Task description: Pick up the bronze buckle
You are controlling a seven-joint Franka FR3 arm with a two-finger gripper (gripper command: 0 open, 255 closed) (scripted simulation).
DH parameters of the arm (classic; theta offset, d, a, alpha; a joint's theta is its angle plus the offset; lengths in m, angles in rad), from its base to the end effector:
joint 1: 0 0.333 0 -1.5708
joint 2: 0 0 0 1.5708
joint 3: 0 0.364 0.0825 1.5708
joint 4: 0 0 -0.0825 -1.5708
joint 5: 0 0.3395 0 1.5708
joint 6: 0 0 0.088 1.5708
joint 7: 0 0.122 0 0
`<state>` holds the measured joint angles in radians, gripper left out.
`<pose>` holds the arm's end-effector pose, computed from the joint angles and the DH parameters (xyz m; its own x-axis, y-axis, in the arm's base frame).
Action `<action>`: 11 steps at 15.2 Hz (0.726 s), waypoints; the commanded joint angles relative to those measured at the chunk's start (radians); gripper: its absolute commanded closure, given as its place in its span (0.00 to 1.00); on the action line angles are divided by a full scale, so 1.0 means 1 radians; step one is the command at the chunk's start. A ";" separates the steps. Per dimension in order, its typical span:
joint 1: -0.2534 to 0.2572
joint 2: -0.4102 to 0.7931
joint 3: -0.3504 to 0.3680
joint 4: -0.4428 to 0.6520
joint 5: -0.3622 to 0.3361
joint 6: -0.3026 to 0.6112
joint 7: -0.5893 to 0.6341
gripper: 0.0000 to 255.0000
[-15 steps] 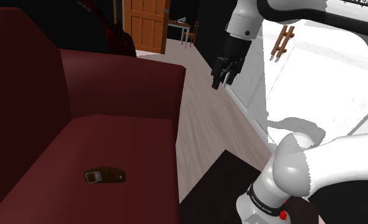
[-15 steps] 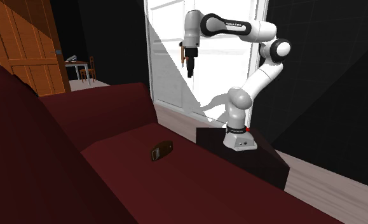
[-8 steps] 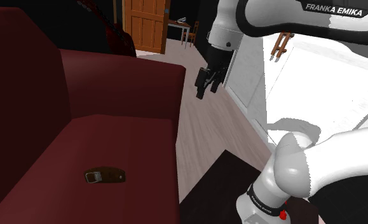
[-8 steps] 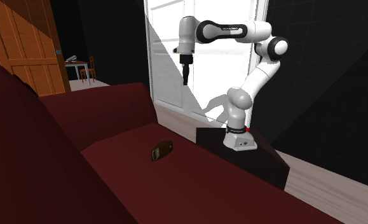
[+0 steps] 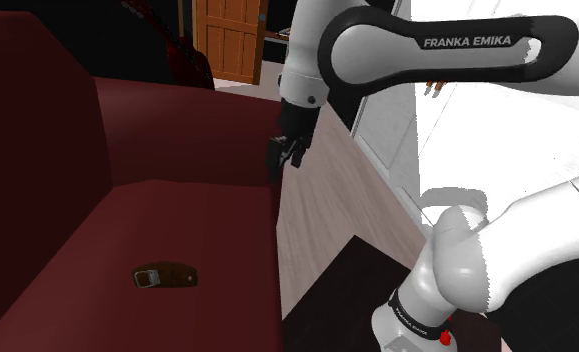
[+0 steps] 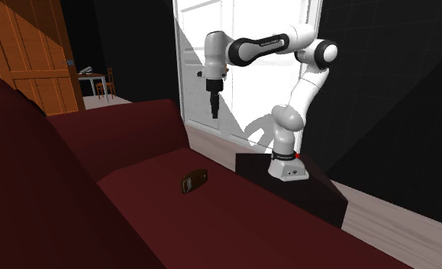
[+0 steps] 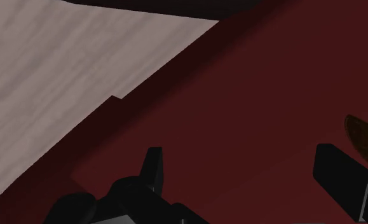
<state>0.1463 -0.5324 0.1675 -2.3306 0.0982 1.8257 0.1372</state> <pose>0.3063 0.1225 0.5696 0.9912 0.1304 0.0205 0.1307 -0.9913 -0.0138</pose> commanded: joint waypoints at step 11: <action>0.097 0.307 0.153 0.059 -0.001 0.251 0.008 0.00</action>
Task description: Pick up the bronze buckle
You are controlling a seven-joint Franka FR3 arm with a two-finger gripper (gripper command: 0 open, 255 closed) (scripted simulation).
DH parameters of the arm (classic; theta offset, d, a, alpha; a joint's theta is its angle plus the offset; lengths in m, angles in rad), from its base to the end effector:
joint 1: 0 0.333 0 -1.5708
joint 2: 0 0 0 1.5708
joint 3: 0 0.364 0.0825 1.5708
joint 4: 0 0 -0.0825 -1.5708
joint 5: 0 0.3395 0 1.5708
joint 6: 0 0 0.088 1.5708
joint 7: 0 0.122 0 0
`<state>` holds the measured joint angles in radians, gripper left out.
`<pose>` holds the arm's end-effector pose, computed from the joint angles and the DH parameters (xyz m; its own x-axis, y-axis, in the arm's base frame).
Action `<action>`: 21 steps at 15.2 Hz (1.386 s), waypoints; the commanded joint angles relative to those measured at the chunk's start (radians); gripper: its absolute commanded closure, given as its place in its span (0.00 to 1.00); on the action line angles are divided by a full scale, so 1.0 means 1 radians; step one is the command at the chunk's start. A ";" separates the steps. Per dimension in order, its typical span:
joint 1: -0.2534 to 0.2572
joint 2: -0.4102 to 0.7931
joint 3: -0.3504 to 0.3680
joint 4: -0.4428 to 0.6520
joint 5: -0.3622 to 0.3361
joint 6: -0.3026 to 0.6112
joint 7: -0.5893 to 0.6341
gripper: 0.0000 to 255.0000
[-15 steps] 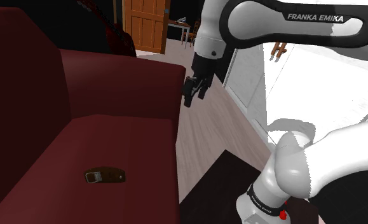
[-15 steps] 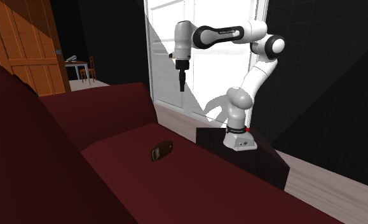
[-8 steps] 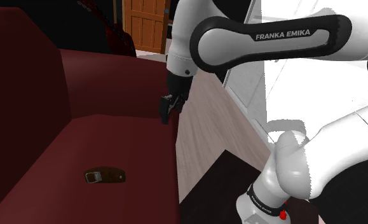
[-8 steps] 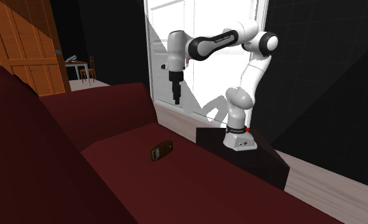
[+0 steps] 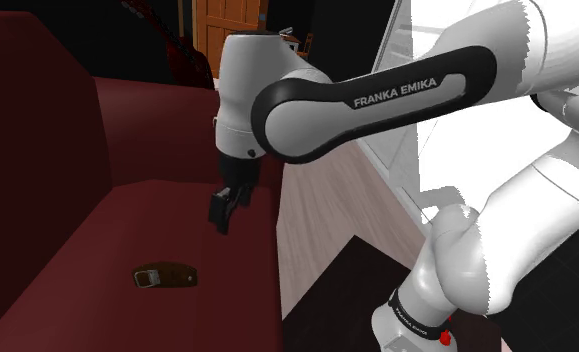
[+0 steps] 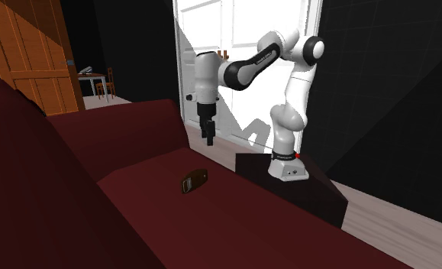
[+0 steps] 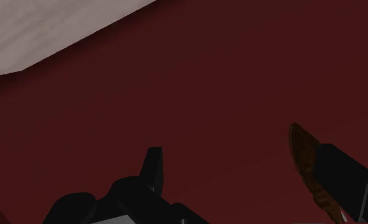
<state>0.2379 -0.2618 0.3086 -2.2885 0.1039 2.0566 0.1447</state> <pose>0.3509 0.2326 0.5055 0.9410 0.3380 0.0173 0.3383 -0.9409 -0.0168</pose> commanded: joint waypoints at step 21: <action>0.075 0.344 0.105 0.081 -0.124 0.246 0.064 1.00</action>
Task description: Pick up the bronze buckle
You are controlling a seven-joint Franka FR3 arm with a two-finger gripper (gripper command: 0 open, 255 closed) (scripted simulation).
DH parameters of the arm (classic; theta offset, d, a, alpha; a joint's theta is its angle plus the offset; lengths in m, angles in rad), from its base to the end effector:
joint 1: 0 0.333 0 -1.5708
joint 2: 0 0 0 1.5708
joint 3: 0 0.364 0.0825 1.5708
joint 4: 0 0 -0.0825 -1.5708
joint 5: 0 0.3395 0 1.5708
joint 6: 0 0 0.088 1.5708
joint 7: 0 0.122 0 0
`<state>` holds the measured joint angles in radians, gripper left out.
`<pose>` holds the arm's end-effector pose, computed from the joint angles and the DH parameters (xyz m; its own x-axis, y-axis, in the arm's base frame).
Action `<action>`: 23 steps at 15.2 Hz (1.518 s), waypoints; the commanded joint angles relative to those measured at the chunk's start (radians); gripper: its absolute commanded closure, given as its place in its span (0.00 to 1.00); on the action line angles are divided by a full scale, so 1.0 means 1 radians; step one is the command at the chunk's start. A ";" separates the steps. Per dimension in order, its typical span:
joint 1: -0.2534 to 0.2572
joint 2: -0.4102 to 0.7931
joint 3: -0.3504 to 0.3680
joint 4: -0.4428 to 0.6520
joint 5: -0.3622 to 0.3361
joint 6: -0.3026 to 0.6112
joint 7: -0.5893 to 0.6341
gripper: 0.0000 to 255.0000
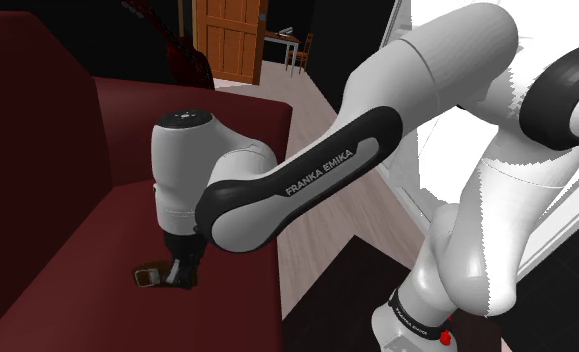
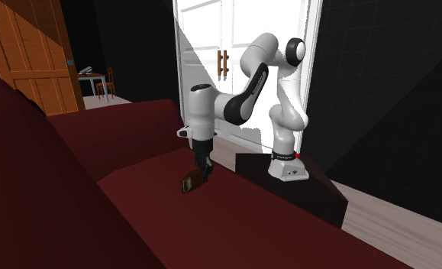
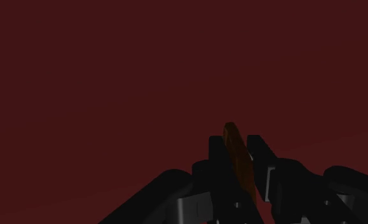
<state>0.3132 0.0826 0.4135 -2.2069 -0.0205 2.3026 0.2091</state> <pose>0.3846 0.3367 0.4102 0.8630 0.5049 0.0163 0.5052 -0.8627 -0.0215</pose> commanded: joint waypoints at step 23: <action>-0.006 -0.105 0.000 0.101 0.052 -0.198 -0.034 1.00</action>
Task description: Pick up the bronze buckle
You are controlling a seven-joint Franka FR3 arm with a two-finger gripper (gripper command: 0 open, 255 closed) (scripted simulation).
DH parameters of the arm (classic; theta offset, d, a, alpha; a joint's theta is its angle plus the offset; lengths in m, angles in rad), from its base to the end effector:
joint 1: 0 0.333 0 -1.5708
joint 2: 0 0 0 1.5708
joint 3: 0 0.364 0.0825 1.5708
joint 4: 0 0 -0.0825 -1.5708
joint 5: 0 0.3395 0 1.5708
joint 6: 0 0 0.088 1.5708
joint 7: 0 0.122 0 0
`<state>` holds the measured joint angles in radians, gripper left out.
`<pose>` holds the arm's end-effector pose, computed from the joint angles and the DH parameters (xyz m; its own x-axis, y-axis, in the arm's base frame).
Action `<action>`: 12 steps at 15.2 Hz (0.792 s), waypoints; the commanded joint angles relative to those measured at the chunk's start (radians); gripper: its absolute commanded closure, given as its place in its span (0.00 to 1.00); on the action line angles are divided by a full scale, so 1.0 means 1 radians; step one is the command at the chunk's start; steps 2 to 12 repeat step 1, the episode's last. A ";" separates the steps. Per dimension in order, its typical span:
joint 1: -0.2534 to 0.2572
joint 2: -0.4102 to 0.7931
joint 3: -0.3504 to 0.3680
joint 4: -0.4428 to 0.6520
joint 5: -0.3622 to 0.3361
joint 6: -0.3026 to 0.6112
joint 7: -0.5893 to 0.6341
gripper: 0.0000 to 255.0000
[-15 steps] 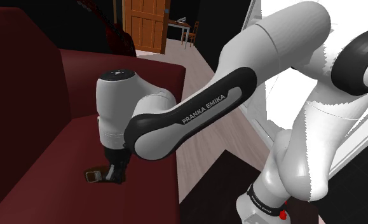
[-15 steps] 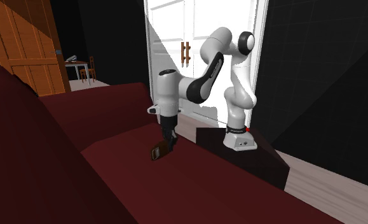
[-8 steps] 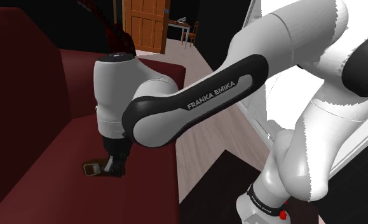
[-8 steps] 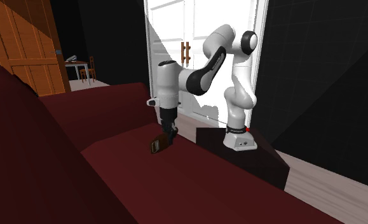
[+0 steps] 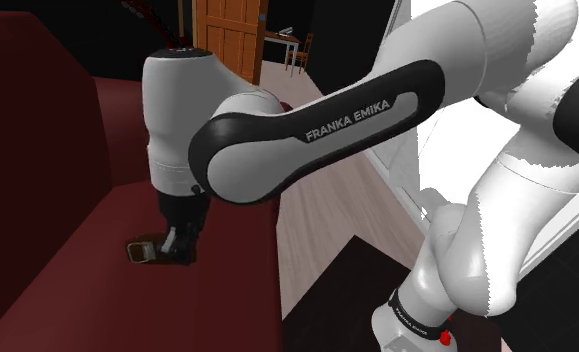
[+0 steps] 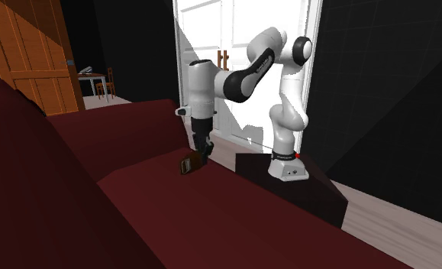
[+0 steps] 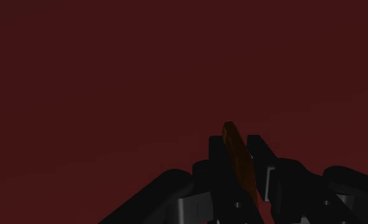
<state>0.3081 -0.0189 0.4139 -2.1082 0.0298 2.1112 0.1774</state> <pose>0.3751 0.3341 0.4811 0.8630 0.5049 0.0167 0.5052 -0.8627 -0.0215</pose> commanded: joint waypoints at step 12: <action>-0.001 -0.004 -0.001 0.002 0.002 -0.006 -0.002 1.00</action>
